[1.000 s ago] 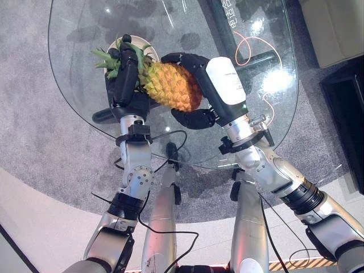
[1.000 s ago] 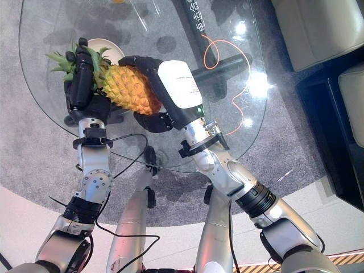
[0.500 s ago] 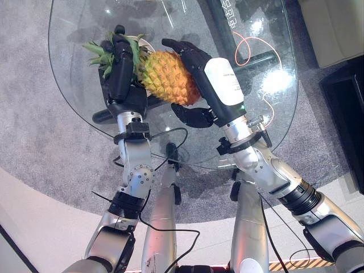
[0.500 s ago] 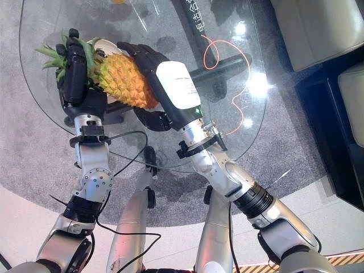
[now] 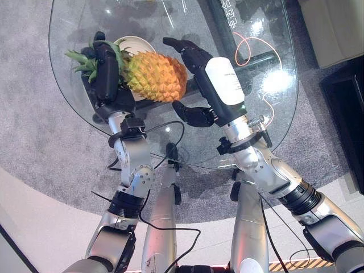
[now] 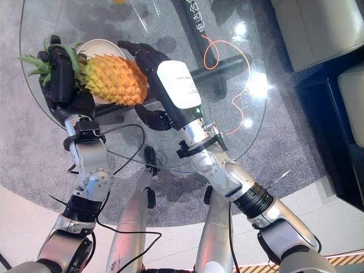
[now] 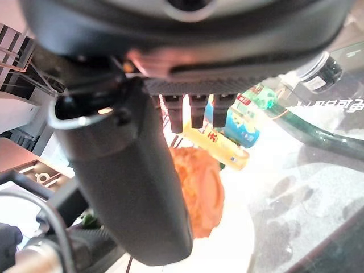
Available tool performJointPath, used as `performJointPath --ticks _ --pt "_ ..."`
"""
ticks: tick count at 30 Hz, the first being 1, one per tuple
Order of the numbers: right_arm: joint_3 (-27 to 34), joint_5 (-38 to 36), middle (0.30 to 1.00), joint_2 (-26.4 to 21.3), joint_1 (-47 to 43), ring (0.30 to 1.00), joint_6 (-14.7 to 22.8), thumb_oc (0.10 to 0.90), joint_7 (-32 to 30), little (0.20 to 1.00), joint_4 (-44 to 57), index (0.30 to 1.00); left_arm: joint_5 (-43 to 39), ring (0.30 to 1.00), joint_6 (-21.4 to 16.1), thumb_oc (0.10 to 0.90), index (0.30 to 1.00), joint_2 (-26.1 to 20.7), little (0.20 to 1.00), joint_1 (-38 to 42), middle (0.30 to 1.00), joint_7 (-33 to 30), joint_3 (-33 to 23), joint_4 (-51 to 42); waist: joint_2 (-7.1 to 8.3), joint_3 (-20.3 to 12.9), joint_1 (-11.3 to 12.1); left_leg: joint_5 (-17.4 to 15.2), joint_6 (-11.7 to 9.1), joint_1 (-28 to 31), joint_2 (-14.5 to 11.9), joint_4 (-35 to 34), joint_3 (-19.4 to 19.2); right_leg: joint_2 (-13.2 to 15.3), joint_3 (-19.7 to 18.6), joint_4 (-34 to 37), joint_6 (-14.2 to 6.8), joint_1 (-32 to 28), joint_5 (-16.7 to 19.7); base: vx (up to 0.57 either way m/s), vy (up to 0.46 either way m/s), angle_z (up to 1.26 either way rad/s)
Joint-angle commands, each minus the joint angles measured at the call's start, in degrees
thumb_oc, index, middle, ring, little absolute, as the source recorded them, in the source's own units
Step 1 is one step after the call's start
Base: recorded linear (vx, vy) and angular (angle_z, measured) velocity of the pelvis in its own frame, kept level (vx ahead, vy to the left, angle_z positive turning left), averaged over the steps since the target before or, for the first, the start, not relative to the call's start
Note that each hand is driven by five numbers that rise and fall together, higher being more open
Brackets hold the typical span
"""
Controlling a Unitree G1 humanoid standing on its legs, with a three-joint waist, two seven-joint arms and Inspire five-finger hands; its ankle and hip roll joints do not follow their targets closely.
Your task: Pick up the fruit to the plate
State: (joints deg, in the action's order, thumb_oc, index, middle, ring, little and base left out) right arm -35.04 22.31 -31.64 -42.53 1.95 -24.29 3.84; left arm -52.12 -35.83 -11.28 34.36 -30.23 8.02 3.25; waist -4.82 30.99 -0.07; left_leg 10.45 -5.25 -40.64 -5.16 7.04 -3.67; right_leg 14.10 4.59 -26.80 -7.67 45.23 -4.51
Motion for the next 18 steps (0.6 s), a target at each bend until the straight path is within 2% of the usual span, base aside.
performJointPath --ticks 1,7,14,18 --pt "3.42 0.7 0.9 1.57 -6.73 0.9 3.93 0.8 -4.51 0.9 5.54 0.9 10.14 0.3 -8.48 0.1 0.3 -2.07 0.2 7.39 0.3 -3.32 -2.67 -8.32 0.98 -1.2 1.29 -5.82 1.19 0.85 4.19 2.79 0.39 -2.32 4.77 10.8 0.52 -3.92 5.93 0.0 0.0 0.0" --pt "3.49 0.5 0.9 1.74 -6.83 0.9 3.47 0.8 -4.98 0.9 4.93 0.9 17.34 0.3 -9.65 0.1 0.3 -2.15 0.2 8.1 0.3 -10.4 -3.56 -7.72 1.01 -1.2 1.23 -6.19 0.99 1.08 4.13 2.9 0.31 -2.34 4.63 10.64 0.52 -4.19 5.37 0.0 0.0 0.0" --pt "3.95 -0.18 0.9 1.46 -7.21 0.9 1.87 0.8 -8.23 0.9 3.24 0.9 25.19 0.3 -11.16 0.1 0.3 -2.59 0.2 9.92 0.3 -17.51 -4.51 -5.85 0.97 -1.2 0.92 -5.54 0.94 0.35 3.95 2.63 0.11 -2.6 4.3 10.7 0.68 -3.34 5.86 0.0 0.0 0.0" --pt "5.48 -1.72 0.9 0.93 -6.67 0.9 0.46 0.8 -12.48 0.9 0.37 0.9 35.09 0.3 -9.5 0.1 0.3 -3.53 0.2 11.72 0.3 -23.44 -5.06 -3.97 1.06 -1.2 0.3 -5.68 0.78 0.36 3.77 2.83 -0.14 -2.77 3.74 10.3 0.74 -3.04 5.7 0.01 0.019 0.0"
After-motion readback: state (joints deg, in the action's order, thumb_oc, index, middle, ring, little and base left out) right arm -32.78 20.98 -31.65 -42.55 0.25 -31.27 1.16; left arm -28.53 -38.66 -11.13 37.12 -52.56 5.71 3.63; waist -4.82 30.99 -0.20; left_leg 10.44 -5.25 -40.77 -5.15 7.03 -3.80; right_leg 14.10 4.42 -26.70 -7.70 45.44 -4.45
